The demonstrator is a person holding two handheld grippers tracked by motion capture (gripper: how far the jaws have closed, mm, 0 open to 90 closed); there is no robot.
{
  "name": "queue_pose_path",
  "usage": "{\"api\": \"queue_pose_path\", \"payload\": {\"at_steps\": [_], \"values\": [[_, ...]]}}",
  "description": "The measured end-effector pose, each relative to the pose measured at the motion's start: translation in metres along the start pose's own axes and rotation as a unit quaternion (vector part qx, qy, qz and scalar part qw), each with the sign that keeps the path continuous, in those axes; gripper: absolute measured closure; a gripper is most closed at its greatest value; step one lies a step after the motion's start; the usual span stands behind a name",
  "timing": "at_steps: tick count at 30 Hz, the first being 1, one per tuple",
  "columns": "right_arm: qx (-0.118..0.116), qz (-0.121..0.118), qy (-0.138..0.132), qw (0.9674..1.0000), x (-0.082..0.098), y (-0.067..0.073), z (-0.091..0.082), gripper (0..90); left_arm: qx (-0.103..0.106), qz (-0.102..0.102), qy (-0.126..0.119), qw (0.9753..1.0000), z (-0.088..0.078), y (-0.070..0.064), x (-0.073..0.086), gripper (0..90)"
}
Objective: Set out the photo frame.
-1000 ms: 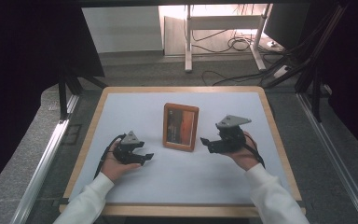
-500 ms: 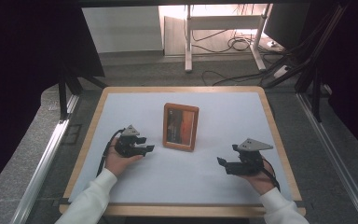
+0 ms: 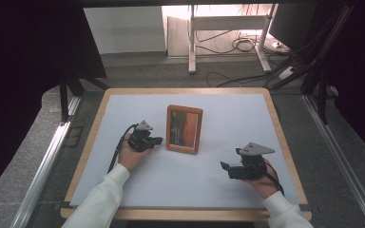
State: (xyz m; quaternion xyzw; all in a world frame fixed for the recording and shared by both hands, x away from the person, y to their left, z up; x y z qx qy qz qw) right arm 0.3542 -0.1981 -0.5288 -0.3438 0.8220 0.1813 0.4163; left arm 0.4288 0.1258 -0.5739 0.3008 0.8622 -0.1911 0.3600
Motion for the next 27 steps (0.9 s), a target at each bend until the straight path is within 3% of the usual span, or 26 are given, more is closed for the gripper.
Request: {"api": "queue_pose_path", "payload": {"at_steps": [4, 6, 11, 27], "values": [[0.0, 0.003, 0.005, 1.0, 0.004, -0.001, 0.001, 19.1, 0.012, 0.011, -0.001, 0.9999, 0.001, -0.007, -0.002, 90.0], [0.001, 0.004, 0.006, 1.0, 0.004, -0.001, 0.002, 19.1, 0.004, 0.02, 0.002, 0.9998, 0.002, -0.01, -0.002, 90.0], [0.003, 0.003, 0.006, 1.0, 0.005, -0.001, 0.001, 19.1, 0.012, 0.015, 0.001, 0.9998, 0.002, -0.011, -0.001, 90.0], [0.003, 0.003, 0.009, 0.9999, 0.005, -0.002, 0.002, 19.1, 0.02, 0.03, 0.007, 0.9993, 0.002, -0.019, 0.0, 90.0]]}}
Point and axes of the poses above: each handheld gripper's, and its own axes: z roughly forward along the jaws, x roughly out of its underside, y roughly to its left, the point moved 6 cm from there along z, roughly forward along the jaws, and after that the axes turned 3 degrees about -x, right-handed, at the moved point
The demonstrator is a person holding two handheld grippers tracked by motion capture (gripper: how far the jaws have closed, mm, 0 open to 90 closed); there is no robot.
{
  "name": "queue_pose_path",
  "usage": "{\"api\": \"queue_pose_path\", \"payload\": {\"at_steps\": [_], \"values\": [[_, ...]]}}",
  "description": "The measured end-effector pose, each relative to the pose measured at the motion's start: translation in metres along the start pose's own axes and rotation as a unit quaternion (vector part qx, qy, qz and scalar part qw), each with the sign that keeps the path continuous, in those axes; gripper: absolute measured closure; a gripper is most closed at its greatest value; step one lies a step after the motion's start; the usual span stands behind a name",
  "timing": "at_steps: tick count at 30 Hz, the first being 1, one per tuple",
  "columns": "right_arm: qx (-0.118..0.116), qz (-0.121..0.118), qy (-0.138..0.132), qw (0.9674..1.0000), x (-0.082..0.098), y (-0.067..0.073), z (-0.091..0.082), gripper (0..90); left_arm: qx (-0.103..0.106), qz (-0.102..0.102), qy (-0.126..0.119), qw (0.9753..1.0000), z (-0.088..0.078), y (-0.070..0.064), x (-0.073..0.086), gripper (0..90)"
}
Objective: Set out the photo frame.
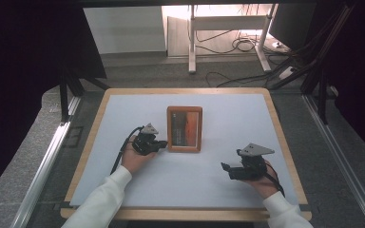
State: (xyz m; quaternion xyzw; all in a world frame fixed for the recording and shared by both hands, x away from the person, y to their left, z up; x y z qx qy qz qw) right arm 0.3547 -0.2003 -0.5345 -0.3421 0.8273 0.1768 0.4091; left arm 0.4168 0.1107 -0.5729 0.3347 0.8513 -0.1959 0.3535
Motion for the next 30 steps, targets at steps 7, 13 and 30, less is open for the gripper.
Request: {"api": "queue_pose_path", "payload": {"at_steps": [7, 13, 30], "values": [[0.0, -0.001, 0.001, 1.0, 0.0, 0.0, 0.0, 19.1, -0.002, 0.001, 0.0, 1.0, 0.0, 0.0, 0.0, 90.0], [-0.002, 0.004, -0.001, 1.0, 0.002, -0.001, 0.0, 19.1, -0.01, 0.003, -0.007, 0.9999, -0.01, 0.001, 0.001, 90.0], [0.004, -0.013, 0.003, 0.9999, 0.007, -0.001, -0.001, 19.1, -0.023, 0.005, -0.024, 0.9995, -0.037, -0.002, 0.015, 87.5]]}}
Point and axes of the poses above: each handheld gripper's, and its own axes: z roughly forward along the jaws, x roughly out of its underside, y roughly to its left, the point moved 6 cm from there along z, roughly forward along the jaws, and after that the axes turned 3 degrees about -x, right-handed, at the moved point
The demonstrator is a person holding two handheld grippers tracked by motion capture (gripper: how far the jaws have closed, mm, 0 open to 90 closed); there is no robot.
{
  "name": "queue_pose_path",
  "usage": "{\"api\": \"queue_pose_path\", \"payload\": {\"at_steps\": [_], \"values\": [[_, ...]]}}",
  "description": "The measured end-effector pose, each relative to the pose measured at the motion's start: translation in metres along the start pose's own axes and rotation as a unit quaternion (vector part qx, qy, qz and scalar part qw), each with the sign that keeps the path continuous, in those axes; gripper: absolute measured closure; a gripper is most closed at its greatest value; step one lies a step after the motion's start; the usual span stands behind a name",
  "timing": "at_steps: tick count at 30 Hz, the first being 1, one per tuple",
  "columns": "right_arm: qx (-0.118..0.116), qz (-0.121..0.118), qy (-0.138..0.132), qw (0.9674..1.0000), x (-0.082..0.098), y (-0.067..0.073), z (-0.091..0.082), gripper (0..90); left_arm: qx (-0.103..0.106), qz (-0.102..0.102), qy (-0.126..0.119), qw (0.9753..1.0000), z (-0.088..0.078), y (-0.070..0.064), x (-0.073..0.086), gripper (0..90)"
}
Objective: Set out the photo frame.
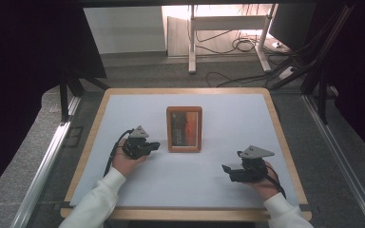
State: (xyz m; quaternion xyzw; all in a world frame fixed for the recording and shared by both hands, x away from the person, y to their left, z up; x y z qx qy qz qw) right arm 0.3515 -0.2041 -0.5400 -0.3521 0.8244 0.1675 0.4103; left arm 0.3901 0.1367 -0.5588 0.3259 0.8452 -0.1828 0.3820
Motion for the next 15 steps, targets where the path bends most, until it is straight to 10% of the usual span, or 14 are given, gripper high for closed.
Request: {"api": "queue_pose_path", "payload": {"at_steps": [9, 15], "values": [[0.015, 0.001, -0.012, 0.9998, 0.002, -0.005, -0.006, 19.1, -0.02, -0.011, -0.011, 0.9997, -0.025, -0.015, 0.019, 46.8], [0.028, 0.012, -0.011, 0.9995, 0.007, -0.013, -0.005, 18.8, -0.016, -0.032, -0.013, 0.9993, -0.038, -0.012, 0.032, 37.3]]}}
Point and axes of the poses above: each handheld gripper's, and its own axes: z roughly forward along the jaws, x roughly out of its underside, y roughly to its left, the point moved 6 cm from there along z, roughly forward along the jaws, and after that the axes turned 3 degrees about -x, right-handed, at the moved point
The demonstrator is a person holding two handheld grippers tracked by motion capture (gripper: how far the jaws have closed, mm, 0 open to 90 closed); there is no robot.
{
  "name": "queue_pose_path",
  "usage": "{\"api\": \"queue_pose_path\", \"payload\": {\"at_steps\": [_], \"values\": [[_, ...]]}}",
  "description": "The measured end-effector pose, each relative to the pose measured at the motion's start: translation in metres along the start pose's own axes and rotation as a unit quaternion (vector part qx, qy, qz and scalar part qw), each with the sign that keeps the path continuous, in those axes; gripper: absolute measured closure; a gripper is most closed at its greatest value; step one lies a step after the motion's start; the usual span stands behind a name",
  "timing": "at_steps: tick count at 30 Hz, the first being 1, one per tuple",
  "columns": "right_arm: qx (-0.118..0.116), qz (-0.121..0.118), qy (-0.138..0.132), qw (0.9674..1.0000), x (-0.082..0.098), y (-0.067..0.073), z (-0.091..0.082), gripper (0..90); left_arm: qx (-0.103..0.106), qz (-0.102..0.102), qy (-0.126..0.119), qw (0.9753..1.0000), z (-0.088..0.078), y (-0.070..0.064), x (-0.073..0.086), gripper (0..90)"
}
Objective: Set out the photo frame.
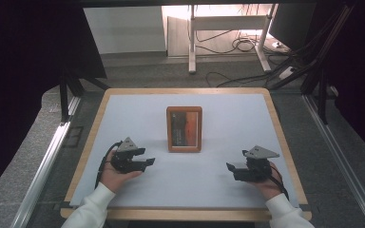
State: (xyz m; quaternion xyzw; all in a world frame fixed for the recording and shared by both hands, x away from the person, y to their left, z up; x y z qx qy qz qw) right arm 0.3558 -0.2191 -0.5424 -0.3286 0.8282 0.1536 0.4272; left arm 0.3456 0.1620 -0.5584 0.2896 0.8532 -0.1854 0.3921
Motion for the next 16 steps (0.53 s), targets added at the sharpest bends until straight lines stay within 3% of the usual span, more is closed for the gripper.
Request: {"api": "queue_pose_path", "payload": {"at_steps": [16], "values": [[0.008, -0.002, -0.018, 0.9998, -0.0025, -0.0046, -0.0013, 18.2, 0.003, -0.017, -0.008, 0.9998, 0.001, 0.0073, -0.0004, 32.7]]}}
Point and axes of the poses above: each handheld gripper's, and its own axes: z roughly forward along the jaws, x roughly out of its underside, y roughly to its left, the point moved 6 cm from there along z, roughly forward along the jaws, and after that the axes turned 3 degrees about -x, right-handed, at the moved point
